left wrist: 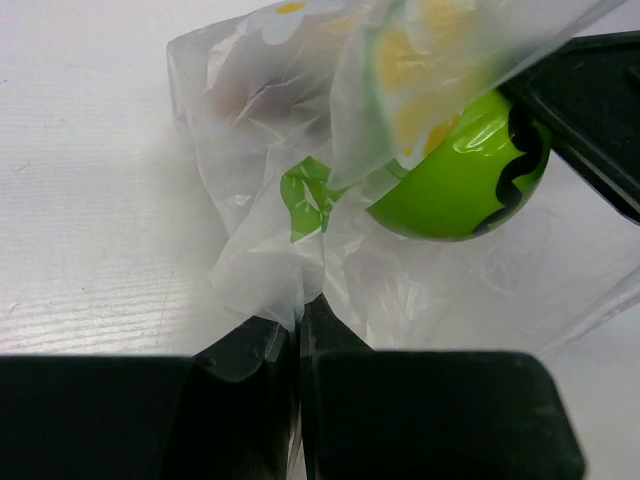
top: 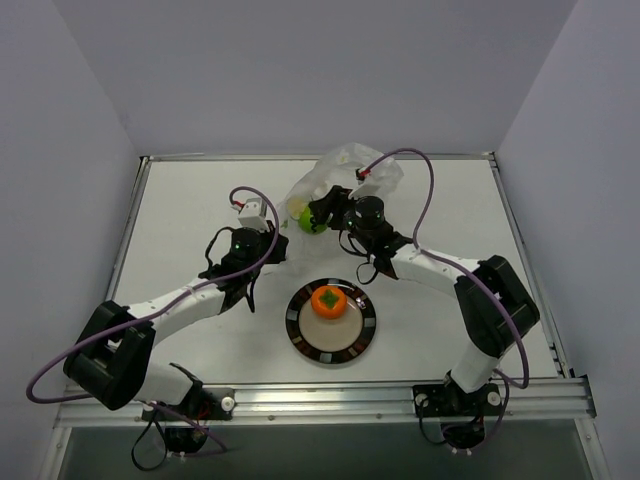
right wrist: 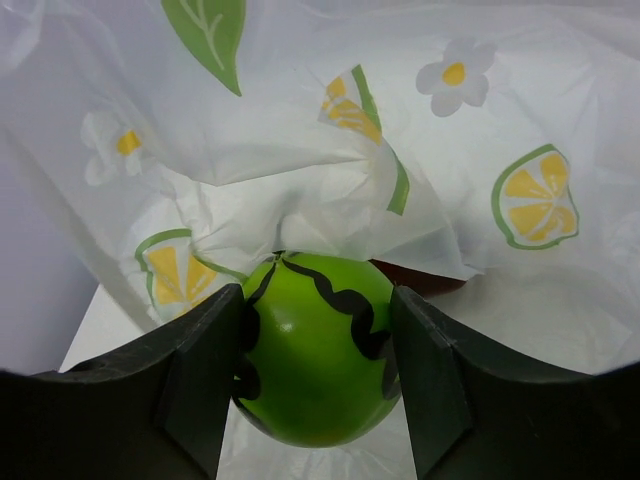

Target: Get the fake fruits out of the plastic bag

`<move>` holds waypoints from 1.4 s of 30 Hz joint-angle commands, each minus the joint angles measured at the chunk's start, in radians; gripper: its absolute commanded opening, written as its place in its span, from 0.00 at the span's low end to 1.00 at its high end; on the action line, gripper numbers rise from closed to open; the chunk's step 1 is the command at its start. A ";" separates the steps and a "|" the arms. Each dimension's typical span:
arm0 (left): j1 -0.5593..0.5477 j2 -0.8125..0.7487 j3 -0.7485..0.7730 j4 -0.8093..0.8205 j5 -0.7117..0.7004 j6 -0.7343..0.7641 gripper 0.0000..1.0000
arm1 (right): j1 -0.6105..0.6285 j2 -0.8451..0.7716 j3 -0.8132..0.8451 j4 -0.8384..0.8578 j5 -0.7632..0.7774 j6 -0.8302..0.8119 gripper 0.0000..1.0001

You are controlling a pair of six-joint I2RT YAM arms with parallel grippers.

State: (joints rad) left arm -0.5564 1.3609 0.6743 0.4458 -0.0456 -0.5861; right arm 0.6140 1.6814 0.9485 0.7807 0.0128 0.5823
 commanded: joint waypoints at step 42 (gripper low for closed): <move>-0.019 0.014 -0.019 0.080 -0.008 -0.078 0.02 | 0.155 0.049 0.073 -0.456 0.380 -0.098 0.83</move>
State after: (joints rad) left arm -0.5686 1.3838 0.6403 0.4835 -0.0563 -0.6590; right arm 0.7776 1.7012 0.9497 0.2935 0.3363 0.4793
